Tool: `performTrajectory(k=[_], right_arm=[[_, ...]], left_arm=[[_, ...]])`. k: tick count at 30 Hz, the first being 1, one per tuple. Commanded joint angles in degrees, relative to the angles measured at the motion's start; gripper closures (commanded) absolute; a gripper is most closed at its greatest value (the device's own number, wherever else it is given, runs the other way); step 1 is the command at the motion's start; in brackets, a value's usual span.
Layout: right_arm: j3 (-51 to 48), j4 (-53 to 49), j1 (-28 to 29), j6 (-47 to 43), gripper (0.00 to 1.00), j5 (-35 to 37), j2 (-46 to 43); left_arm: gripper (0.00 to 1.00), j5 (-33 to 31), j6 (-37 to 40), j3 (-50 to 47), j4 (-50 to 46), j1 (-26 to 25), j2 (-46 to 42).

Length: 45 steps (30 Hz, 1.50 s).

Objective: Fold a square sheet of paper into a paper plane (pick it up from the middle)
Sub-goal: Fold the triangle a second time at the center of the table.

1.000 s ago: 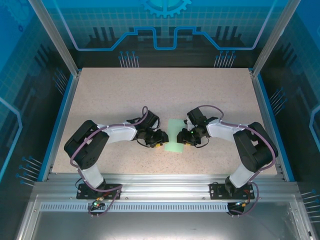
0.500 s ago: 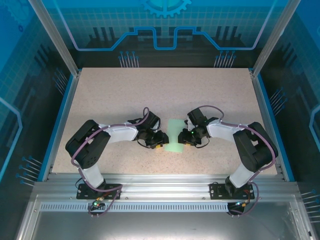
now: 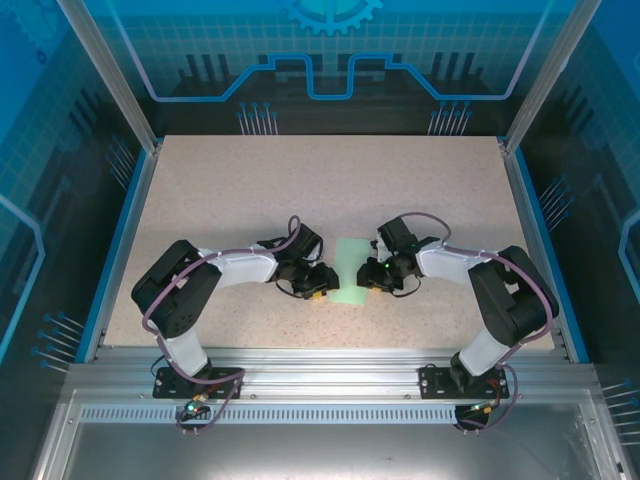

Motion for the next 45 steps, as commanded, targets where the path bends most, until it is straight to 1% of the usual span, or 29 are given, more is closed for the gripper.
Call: performTrajectory(k=[1,16,26,33,45], right_arm=[[-1.02,-1.14,-0.37,0.63,0.69,-1.08,0.31],[-1.9,-2.01,-0.77,0.56,0.7,0.06,-0.51],[-2.2,-1.73,-1.16,0.5,0.7,-0.2,-0.81],[-2.78,-1.47,-1.4,0.54,0.73,-0.65,-1.2],[-3.05,-1.63,-1.56,0.5,0.7,-1.03,-1.78]], left_arm=[[0.59,0.6,-1.23,1.71,-1.19,-0.71,1.04],[0.58,-1.15,-0.93,2.51,-3.69,-1.27,1.07],[0.57,-0.54,-0.79,2.72,-4.22,-1.36,1.29],[0.57,0.25,-0.71,3.43,-4.73,-2.15,1.78],[0.57,-0.04,-0.97,4.26,-4.7,-2.79,2.02]])
